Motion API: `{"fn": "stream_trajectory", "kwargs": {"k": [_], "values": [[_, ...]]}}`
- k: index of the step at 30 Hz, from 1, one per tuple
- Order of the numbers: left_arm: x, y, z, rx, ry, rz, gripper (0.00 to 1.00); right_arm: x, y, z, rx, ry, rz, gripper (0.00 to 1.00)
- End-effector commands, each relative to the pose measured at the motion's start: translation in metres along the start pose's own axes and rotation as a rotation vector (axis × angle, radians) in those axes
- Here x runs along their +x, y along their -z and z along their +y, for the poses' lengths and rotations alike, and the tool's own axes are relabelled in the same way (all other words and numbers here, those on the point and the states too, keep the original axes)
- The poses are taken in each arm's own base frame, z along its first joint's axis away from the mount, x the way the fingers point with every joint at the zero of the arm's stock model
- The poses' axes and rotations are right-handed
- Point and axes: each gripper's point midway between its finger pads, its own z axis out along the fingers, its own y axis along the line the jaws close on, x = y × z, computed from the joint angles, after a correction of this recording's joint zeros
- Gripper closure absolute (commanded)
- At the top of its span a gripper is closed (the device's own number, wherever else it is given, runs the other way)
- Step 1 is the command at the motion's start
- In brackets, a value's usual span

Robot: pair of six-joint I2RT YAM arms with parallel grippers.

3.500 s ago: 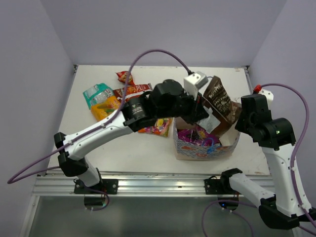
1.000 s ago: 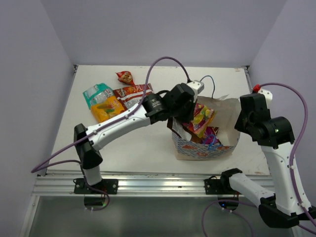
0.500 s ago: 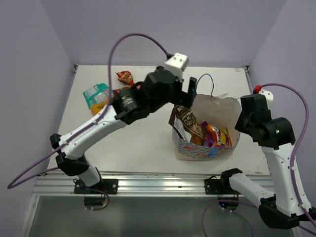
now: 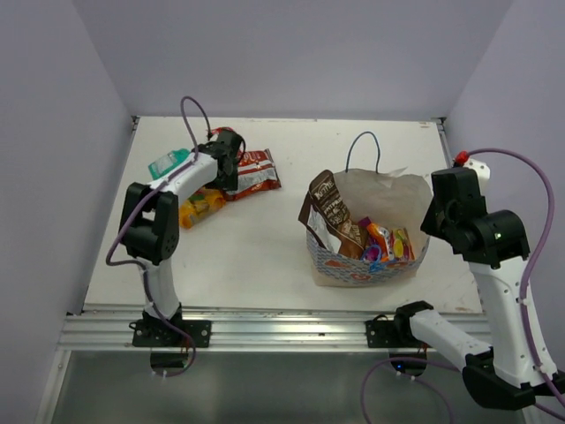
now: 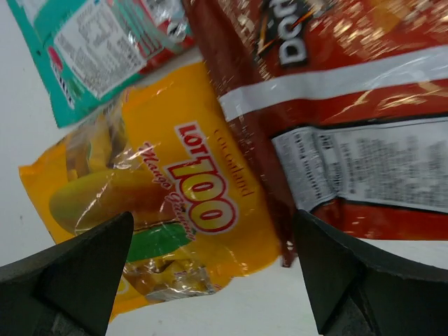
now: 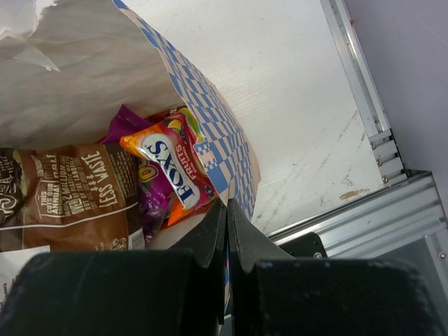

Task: Place the snacks into the paper bag

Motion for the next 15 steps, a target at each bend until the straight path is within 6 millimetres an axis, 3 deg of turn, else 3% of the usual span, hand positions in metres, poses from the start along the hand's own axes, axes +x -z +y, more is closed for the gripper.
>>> {"fn": "stream_trajectory", "kwargs": {"k": [1, 4, 6, 7, 11, 13, 14, 15], "values": [[-0.009, 0.004, 0.054, -0.124, 0.079, -0.017, 0.00, 0.028, 0.018, -0.033, 0.099, 0.068, 0.110, 1.00], [0.019, -0.016, 0.087, -0.196, 0.126, 0.048, 0.00, 0.029, 0.016, -0.035, 0.110, 0.076, 0.112, 1.00], [0.032, -0.027, 0.097, -0.199, 0.147, 0.069, 0.00, 0.029, 0.015, -0.035, 0.116, 0.087, 0.117, 1.00], [0.050, -0.038, 0.105, -0.205, 0.152, 0.119, 0.00, 0.028, 0.014, -0.034, 0.118, 0.089, 0.118, 1.00], [0.089, -0.062, 0.110, -0.200, 0.117, 0.229, 0.03, 0.026, 0.010, -0.030, 0.116, 0.101, 0.125, 1.00], [0.098, -0.067, 0.107, -0.188, 0.110, 0.246, 0.27, 0.025, 0.008, -0.028, 0.111, 0.100, 0.125, 1.00], [0.105, -0.068, 0.106, -0.187, 0.106, 0.257, 0.57, 0.025, 0.008, -0.028, 0.112, 0.101, 0.125, 1.00], [0.105, -0.068, 0.106, -0.185, 0.108, 0.254, 0.73, 0.025, 0.007, -0.028, 0.113, 0.101, 0.126, 1.00]]}}
